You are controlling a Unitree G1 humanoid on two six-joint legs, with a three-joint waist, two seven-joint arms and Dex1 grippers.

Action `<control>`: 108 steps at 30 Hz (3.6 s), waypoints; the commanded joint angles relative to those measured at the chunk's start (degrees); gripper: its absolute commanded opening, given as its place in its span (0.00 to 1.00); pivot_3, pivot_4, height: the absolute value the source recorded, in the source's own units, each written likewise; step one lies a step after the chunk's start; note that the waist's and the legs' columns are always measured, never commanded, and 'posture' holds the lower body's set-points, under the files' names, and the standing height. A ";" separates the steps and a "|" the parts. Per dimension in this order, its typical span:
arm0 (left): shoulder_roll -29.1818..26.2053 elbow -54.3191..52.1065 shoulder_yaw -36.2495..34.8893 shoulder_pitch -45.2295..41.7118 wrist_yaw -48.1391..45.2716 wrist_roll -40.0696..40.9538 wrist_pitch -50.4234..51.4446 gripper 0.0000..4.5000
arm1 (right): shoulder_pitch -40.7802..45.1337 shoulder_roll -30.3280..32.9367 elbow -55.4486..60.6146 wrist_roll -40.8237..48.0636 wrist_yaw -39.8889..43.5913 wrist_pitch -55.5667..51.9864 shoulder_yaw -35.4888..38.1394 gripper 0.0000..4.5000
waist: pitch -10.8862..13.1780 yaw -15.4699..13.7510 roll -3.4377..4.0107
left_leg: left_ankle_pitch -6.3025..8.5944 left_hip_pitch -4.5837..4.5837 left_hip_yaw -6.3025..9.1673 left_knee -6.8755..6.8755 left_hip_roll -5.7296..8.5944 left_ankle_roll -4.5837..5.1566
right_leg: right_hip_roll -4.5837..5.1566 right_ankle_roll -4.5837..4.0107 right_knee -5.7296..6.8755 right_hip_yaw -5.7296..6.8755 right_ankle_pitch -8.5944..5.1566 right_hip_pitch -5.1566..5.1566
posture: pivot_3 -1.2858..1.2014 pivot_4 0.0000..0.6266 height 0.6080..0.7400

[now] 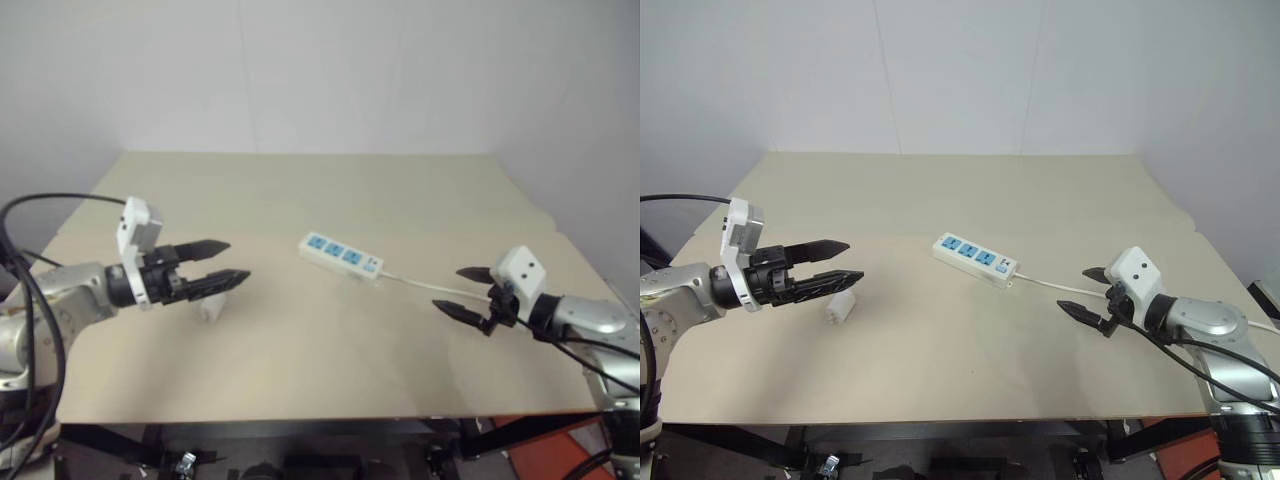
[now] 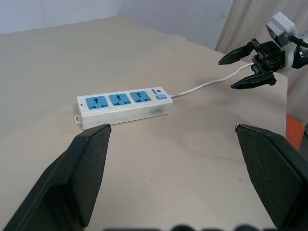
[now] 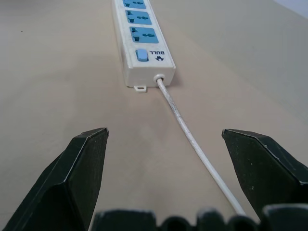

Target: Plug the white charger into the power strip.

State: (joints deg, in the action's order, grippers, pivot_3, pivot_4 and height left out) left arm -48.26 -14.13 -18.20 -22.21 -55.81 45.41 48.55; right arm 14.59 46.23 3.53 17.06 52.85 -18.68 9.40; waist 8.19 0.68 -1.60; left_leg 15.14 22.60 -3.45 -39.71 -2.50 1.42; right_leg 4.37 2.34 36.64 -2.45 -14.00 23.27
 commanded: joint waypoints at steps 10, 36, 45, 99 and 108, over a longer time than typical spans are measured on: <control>1.34 -0.21 0.31 -0.88 1.53 -0.02 -1.82 1.00 | -0.07 1.08 0.99 0.13 -0.72 0.89 1.88 0.99 | 0.00 0.01 -0.01 | 0.01 0.00 0.00 0.00 0.00 0.00 | 0.00 0.00 -0.01 0.00 0.00 0.00 | 0.52 0.24 1.00; -2.43 -3.90 3.70 -0.66 0.64 -0.98 -1.49 1.00 | 40.69 -16.25 -67.75 -18.50 5.55 26.01 -16.58 0.95 | 0.47 0.60 0.00 | -0.05 0.25 -0.03 0.12 -0.01 -0.10 | 0.03 -0.04 -0.07 0.00 0.01 0.26 | 0.52 0.24 1.00; -1.15 -4.61 4.22 0.61 2.97 -2.56 -2.98 1.00 | 42.03 -17.87 -70.85 -20.33 7.03 27.16 -16.55 0.28 | 0.47 1.00 0.01 | -0.09 0.14 -0.03 0.12 -0.03 -0.19 | 0.02 -0.06 0.12 0.00 0.02 0.25 | 0.52 0.24 1.00; -1.06 -0.56 8.42 -2.05 -3.48 -5.72 -7.55 1.00 | 7.10 -22.32 -18.97 -2.43 -1.33 14.64 -8.21 0.99 | 0.48 0.17 -0.01 | -0.07 0.63 -0.05 0.03 -0.03 -0.22 | -0.03 -0.05 0.23 -0.06 0.02 0.83 | 0.52 0.24 1.00; -0.60 -0.71 8.29 -2.20 -2.14 -5.43 -7.35 1.00 | 8.65 -26.07 -24.46 -1.93 -2.00 19.67 -7.58 0.99 | 0.48 0.20 -0.01 | -0.07 0.63 -0.05 0.03 -0.03 -0.22 | -0.03 -0.05 0.25 -0.06 0.02 0.82 | 0.52 0.24 1.00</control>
State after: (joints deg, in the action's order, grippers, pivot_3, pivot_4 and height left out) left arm -48.36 -13.10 -8.32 -23.94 -58.19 39.58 41.41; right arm 22.23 20.33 -20.87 14.36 51.23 -0.98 0.73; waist 8.67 0.89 -1.61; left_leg 15.07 23.22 -3.50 -39.68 -2.53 1.20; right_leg 4.34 2.29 36.89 -2.51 -13.98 24.10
